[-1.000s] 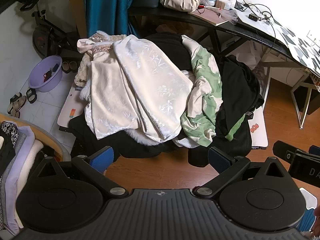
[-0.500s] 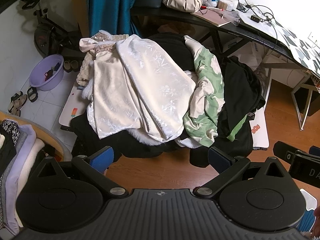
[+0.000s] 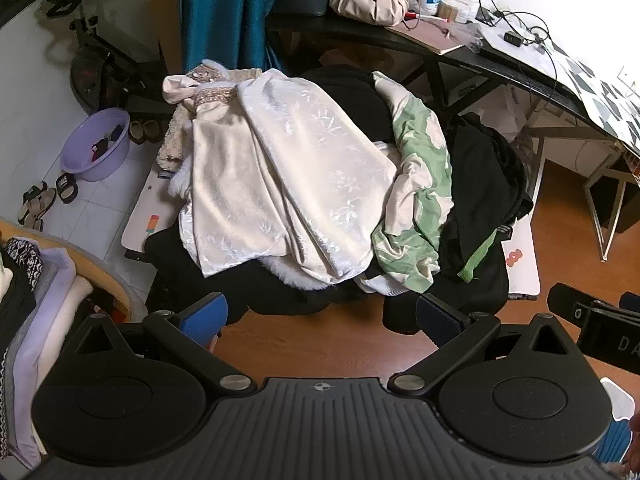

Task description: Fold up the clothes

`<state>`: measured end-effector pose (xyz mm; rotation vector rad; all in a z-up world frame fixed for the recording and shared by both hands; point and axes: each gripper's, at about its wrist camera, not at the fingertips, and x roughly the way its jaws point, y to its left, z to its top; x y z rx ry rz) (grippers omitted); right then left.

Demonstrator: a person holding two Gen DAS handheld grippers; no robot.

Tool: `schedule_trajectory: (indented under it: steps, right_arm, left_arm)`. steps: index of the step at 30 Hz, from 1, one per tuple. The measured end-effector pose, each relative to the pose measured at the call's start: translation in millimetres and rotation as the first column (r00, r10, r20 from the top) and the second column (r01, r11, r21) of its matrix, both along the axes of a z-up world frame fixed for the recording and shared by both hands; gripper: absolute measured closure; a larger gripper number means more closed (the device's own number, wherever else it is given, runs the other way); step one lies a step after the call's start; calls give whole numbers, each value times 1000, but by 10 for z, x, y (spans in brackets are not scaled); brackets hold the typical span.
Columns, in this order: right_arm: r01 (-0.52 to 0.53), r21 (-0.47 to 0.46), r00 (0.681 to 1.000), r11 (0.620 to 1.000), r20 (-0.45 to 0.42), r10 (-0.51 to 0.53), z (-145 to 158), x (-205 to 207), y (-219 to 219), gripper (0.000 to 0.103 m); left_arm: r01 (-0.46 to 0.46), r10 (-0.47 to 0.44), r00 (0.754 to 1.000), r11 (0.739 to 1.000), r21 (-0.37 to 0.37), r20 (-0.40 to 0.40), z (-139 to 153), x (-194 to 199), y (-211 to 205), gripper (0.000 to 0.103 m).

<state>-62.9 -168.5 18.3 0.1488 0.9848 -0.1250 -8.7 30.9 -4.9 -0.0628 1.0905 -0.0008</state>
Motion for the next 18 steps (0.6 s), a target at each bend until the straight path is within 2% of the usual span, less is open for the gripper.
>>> schedule_trajectory:
  steps: [7, 18]
  right_arm:
    - [-13, -24, 999, 1000, 50, 14, 117, -44, 82, 1]
    - [-29, -37, 999, 999, 30, 30, 96, -82, 115, 1]
  left_arm:
    - [-18, 18, 1000, 1000, -5, 10, 34, -56, 84, 0]
    - [-34, 34, 999, 999, -16, -9, -16, -96, 113, 0]
